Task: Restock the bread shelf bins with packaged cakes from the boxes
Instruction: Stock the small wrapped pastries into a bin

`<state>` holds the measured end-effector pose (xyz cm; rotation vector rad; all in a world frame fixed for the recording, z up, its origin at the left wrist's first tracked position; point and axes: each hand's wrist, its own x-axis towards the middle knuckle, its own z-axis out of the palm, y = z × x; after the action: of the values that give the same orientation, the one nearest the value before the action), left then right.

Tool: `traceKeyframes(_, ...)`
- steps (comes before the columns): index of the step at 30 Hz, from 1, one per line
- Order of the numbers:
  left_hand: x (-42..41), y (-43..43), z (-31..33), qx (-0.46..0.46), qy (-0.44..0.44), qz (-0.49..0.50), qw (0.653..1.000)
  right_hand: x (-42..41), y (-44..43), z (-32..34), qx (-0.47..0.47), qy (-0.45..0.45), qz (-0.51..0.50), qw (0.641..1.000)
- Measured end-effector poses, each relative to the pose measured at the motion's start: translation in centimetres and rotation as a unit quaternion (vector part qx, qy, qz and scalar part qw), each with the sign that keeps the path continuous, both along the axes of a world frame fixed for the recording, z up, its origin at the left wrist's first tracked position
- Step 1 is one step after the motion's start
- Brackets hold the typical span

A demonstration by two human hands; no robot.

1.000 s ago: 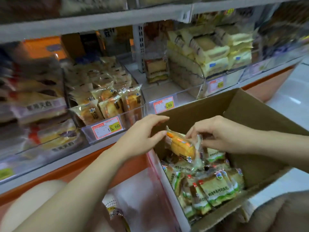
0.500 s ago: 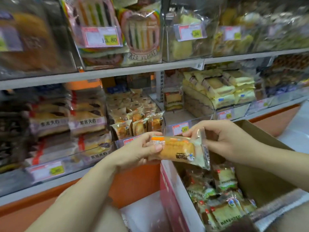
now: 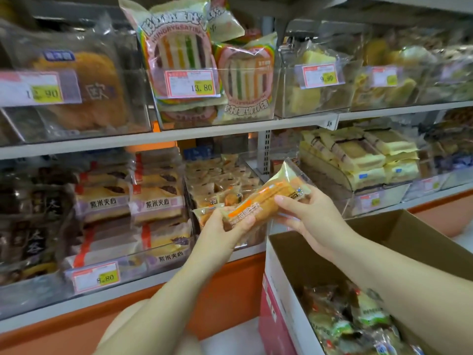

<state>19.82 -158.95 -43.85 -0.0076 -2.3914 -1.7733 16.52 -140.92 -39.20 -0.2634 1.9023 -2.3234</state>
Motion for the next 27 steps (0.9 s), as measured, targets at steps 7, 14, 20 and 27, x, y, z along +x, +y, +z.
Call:
traceKeyframes(7,-3.9,-3.9,1.1,-0.528,0.068,0.099,0.841,-3.4,1.5,0.9,0.220,0.120,-0.043,0.967)
traceKeyframes(14,-7.5,-2.8,0.5,-0.646,0.038,0.070,0.759,-4.4,0.8,0.9,0.313,0.211,-0.013,0.926)
traceKeyframes(20,-8.9,-3.7,1.2,-0.608,0.007,0.076,0.790,-5.5,0.6,1.1,0.306,0.203,-0.007,0.930)
traceKeyframes(27,-9.3,-3.9,1.1,-0.600,0.020,0.068,0.797,-6.6,-1.2,0.4,0.302,0.190,0.059,0.933)
